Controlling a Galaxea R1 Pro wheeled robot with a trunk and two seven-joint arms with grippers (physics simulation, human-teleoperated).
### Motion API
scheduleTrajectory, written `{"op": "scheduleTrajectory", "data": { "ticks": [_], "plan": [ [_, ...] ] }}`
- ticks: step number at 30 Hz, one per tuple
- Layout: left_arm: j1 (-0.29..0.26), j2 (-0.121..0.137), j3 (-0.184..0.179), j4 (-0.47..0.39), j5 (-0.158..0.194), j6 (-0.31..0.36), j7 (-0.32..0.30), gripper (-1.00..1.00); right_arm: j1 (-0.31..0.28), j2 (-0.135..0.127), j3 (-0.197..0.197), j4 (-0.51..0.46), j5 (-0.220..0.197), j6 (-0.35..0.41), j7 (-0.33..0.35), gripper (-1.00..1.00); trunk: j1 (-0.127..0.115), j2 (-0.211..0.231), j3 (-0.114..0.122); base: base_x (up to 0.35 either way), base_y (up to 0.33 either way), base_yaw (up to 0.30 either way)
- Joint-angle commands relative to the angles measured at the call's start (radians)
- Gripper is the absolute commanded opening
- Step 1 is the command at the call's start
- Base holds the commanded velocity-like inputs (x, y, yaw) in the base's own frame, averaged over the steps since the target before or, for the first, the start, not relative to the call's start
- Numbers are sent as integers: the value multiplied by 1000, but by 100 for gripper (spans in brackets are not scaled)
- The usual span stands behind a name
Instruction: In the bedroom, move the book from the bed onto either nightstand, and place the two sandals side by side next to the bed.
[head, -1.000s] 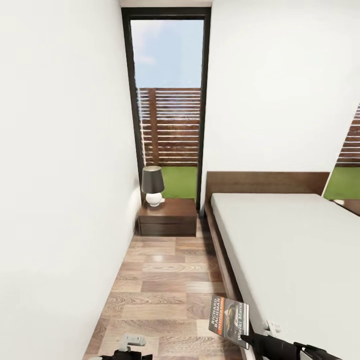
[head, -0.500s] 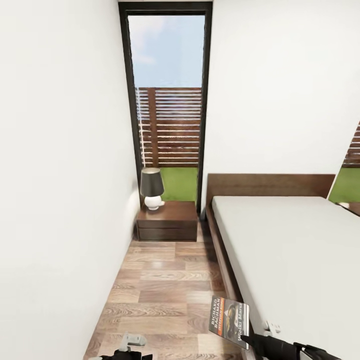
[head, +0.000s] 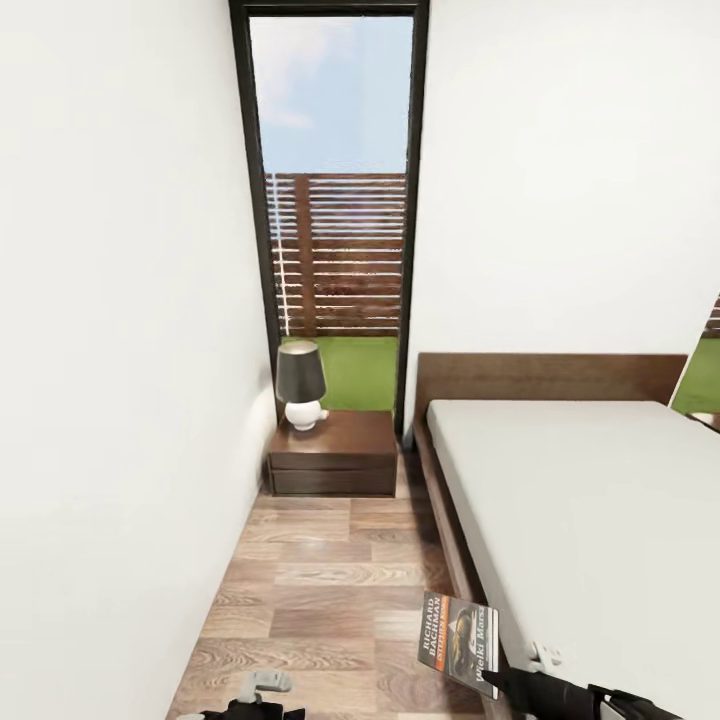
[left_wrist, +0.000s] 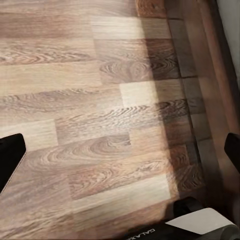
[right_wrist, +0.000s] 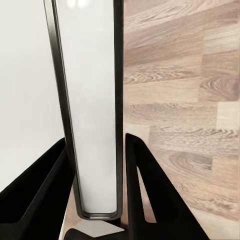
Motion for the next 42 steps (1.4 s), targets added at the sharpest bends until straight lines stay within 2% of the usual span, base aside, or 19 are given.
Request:
{"op": "scheduleTrajectory", "data": {
  "ticks": [1, 42],
  "plan": [
    [-1, 1, -5, -1, 10, 5, -2, 100, -1, -1, -14, 1, 5, 6, 2, -100, 1, -1, -1, 327, 0, 0],
    [-1, 1, -5, -1, 10, 5, -2, 100, -1, -3, -14, 1, 4, 6, 2, -100, 1, -1, -1, 328, 0, 0]
  ]
}}
